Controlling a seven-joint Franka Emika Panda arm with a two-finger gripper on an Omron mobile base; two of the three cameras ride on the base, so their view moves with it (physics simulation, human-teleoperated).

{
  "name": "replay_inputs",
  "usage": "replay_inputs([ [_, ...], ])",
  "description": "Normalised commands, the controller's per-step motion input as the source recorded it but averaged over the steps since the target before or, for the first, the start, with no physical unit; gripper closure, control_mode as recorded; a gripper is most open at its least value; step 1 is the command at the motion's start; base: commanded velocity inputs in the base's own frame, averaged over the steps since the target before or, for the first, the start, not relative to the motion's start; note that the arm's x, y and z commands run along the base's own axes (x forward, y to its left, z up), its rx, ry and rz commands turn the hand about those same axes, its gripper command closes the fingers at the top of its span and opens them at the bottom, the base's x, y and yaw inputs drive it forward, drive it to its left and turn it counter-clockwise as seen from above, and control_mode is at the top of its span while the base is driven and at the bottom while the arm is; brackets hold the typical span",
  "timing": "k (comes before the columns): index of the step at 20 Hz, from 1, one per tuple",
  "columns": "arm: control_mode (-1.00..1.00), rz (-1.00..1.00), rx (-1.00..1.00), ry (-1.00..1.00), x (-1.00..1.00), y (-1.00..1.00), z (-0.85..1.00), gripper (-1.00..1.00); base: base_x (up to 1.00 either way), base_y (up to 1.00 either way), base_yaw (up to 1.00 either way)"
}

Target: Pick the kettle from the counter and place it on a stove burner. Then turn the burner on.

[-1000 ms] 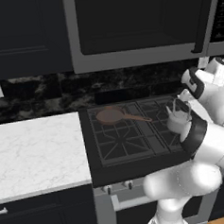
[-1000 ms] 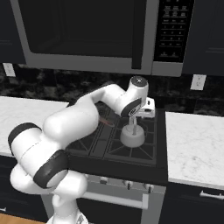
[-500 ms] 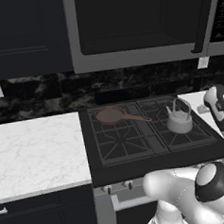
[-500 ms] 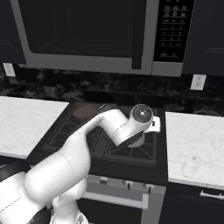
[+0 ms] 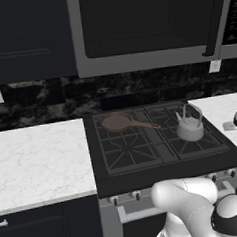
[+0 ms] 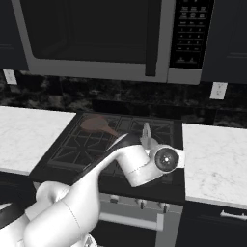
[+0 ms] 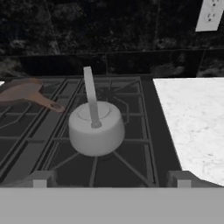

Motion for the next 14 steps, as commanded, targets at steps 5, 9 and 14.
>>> replay_inputs([
  [5,-1.0,0.0,0.07,-0.07,-0.28,-0.31,-0.04,-1.0,0.0,0.0,0.0],
  [9,-1.0,0.0,0.07,-0.07,-0.38,-0.01,-0.44,-1.0,0.0,0.0,0.0],
  [14,-1.0,0.0,0.05,-0.05,-0.32,0.0,-0.57,-1.0,0.0,0.0,0.0],
])
